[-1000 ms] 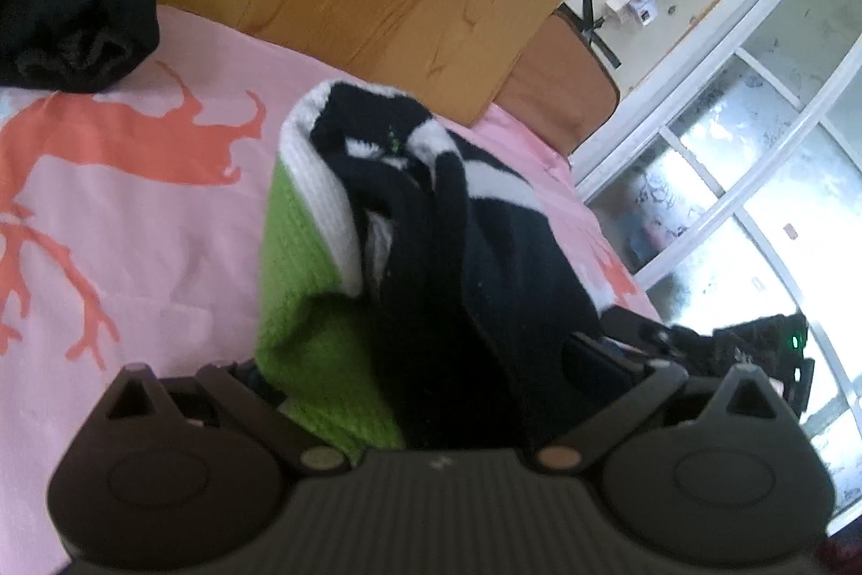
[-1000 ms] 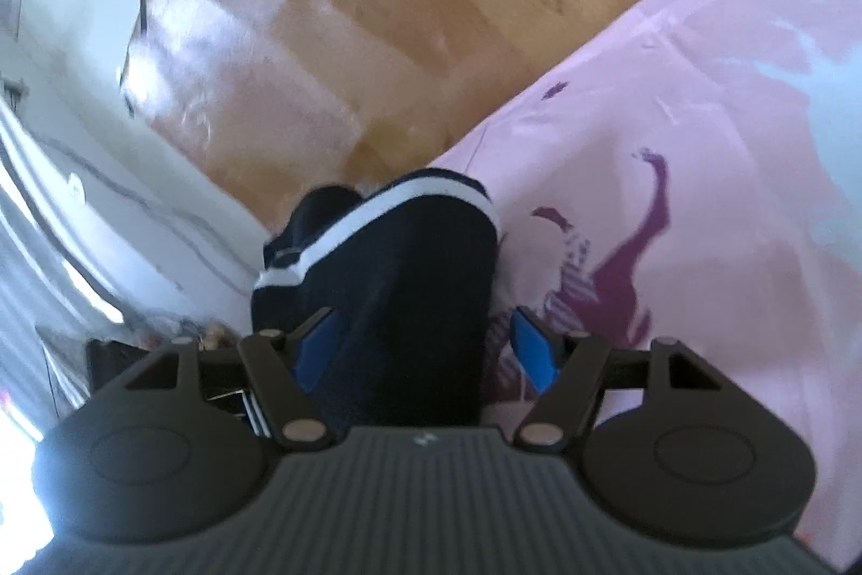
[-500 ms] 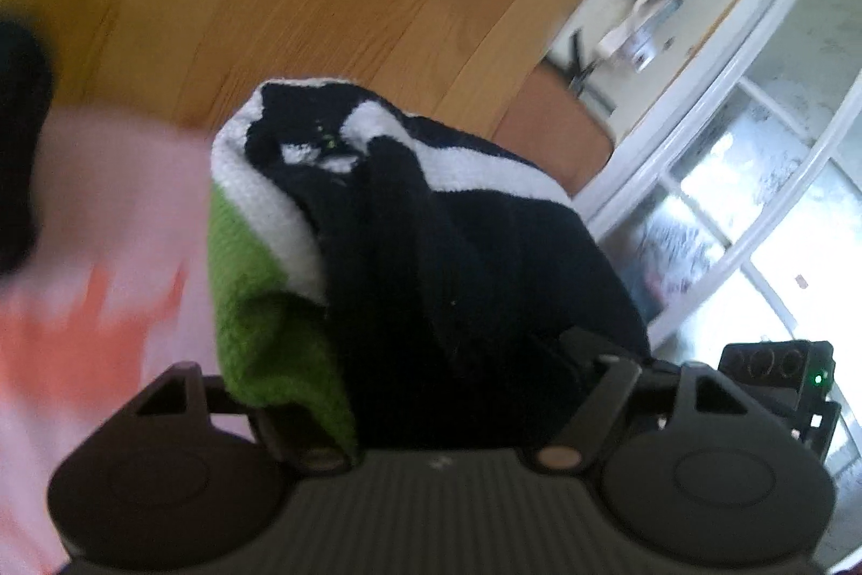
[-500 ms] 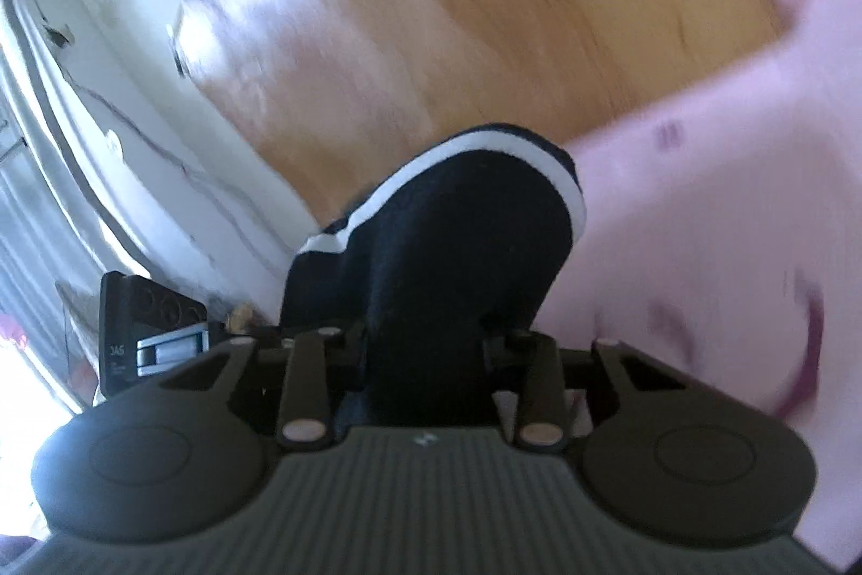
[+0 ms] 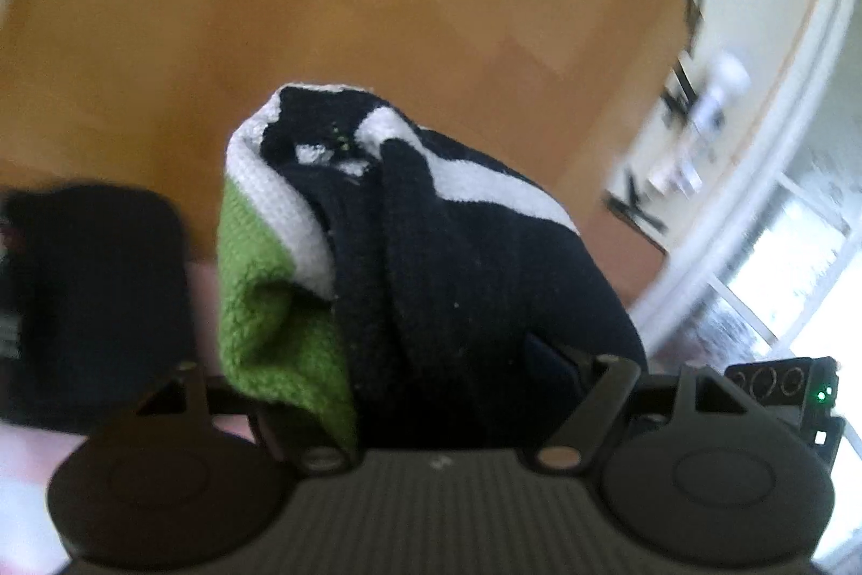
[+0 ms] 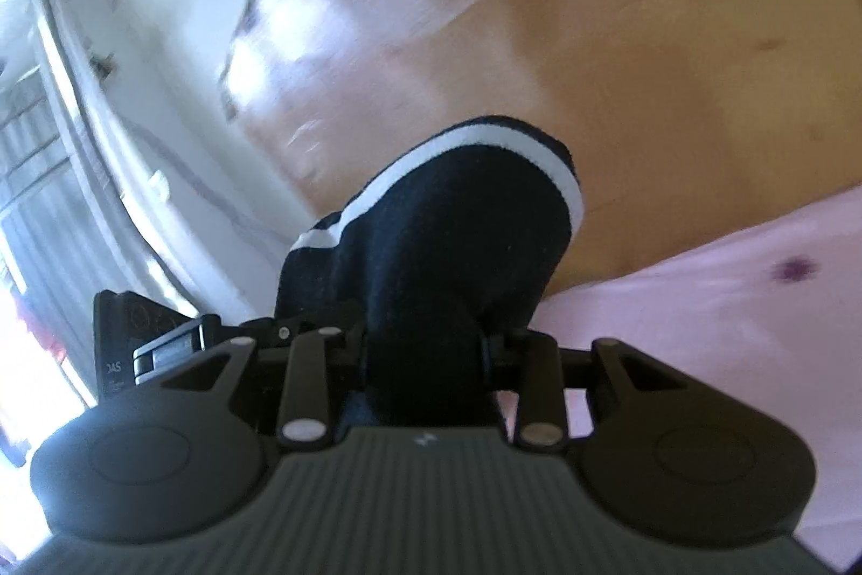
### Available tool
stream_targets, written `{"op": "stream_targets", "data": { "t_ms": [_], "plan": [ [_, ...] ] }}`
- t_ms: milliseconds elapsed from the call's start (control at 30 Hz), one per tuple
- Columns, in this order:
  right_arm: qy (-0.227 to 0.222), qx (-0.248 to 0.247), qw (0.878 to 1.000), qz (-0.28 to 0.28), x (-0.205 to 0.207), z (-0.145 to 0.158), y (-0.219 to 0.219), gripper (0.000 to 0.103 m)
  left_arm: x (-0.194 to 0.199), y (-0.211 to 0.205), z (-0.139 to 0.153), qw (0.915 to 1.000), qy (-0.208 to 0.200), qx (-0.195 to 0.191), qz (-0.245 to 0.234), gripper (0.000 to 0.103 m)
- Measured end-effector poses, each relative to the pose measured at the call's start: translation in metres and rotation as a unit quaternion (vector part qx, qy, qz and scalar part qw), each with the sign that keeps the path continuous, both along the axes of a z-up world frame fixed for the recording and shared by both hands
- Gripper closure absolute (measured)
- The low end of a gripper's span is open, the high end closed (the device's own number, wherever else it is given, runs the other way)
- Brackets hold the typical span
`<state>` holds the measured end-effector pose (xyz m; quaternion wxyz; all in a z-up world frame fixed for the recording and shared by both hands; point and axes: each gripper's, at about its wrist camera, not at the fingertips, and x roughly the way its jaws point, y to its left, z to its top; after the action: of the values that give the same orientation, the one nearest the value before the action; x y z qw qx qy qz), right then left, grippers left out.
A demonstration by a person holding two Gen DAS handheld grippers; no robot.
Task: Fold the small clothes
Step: 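Lift and carry the rolled sweater bundle with both grippers toward the black bundle, then lower the sweater bundle beside the black bundle and open both grippers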
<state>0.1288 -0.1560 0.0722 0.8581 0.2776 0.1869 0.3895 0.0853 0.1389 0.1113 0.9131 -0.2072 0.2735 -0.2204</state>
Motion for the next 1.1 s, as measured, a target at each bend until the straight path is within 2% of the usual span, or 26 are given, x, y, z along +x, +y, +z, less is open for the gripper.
{"op": "stream_targets", "data": {
  "t_ms": [100, 200, 267, 367, 400, 433, 500, 533, 567, 600, 667, 767, 867, 933, 1000, 1100],
  "plan": [
    [-0.018, -0.002, 0.999, 0.046, 0.002, 0.016, 0.060, 0.066, -0.031, 0.060, 0.022, 0.9973, -0.011, 0.025, 0.068, 0.028],
    [-0.022, 0.000, 0.995, 0.099, 0.010, 0.029, 0.132, 0.066, -0.053, 0.110, 0.031, 0.9891, -0.005, 0.057, 0.136, 0.028],
    [-0.019, -0.003, 0.991, 0.129, 0.016, 0.030, 0.177, 0.066, -0.059, 0.142, 0.025, 0.9818, 0.013, 0.075, 0.174, 0.027],
    [0.016, -0.014, 0.986, 0.166, 0.034, 0.014, 0.240, 0.066, -0.054, 0.183, -0.009, 0.9681, 0.068, 0.068, 0.231, 0.027],
    [0.019, -0.029, 0.985, 0.170, 0.038, 0.006, 0.257, 0.066, -0.047, 0.193, -0.026, 0.9612, 0.091, 0.064, 0.252, 0.027],
    [0.018, -0.051, 0.984, 0.170, 0.043, -0.003, 0.274, 0.065, -0.036, 0.202, -0.049, 0.9506, 0.127, 0.062, 0.277, 0.026],
    [0.006, -0.127, 0.980, 0.156, 0.052, -0.026, 0.309, 0.056, -0.017, 0.213, -0.090, 0.9275, 0.204, 0.061, 0.307, 0.026],
    [0.014, -0.177, 0.974, 0.141, 0.057, -0.041, 0.325, 0.055, -0.012, 0.212, -0.103, 0.9195, 0.215, 0.070, 0.322, 0.016],
    [0.032, -0.232, 0.964, 0.123, 0.061, -0.056, 0.336, 0.053, -0.015, 0.209, -0.104, 0.9210, 0.197, 0.070, 0.329, 0.016],
    [0.033, -0.235, 0.964, 0.120, 0.060, -0.063, 0.334, 0.053, -0.018, 0.205, -0.099, 0.9237, 0.183, 0.075, 0.328, 0.017],
    [0.044, -0.196, 0.972, 0.119, 0.056, -0.057, 0.309, 0.052, -0.026, 0.201, -0.087, 0.9256, 0.164, 0.072, 0.333, 0.020],
    [0.043, -0.137, 0.982, 0.120, 0.042, -0.044, 0.255, 0.052, -0.047, 0.195, -0.068, 0.9174, 0.142, 0.040, 0.369, 0.020],
    [0.052, -0.108, 0.988, 0.092, 0.021, -0.040, 0.202, 0.052, -0.082, 0.175, -0.050, 0.9046, 0.096, 0.059, 0.411, 0.020],
    [0.065, -0.098, 0.991, 0.067, 0.004, -0.045, 0.169, 0.052, -0.105, 0.151, -0.040, 0.9007, 0.062, 0.083, 0.422, 0.017],
    [0.069, -0.100, 0.992, 0.046, -0.014, -0.051, 0.148, 0.052, -0.123, 0.123, -0.035, 0.9028, 0.034, 0.105, 0.416, 0.014],
    [0.069, -0.111, 0.991, 0.036, -0.037, -0.056, 0.133, 0.052, -0.142, 0.084, -0.035, 0.9104, 0.022, 0.127, 0.393, 0.014]
  ]
}}
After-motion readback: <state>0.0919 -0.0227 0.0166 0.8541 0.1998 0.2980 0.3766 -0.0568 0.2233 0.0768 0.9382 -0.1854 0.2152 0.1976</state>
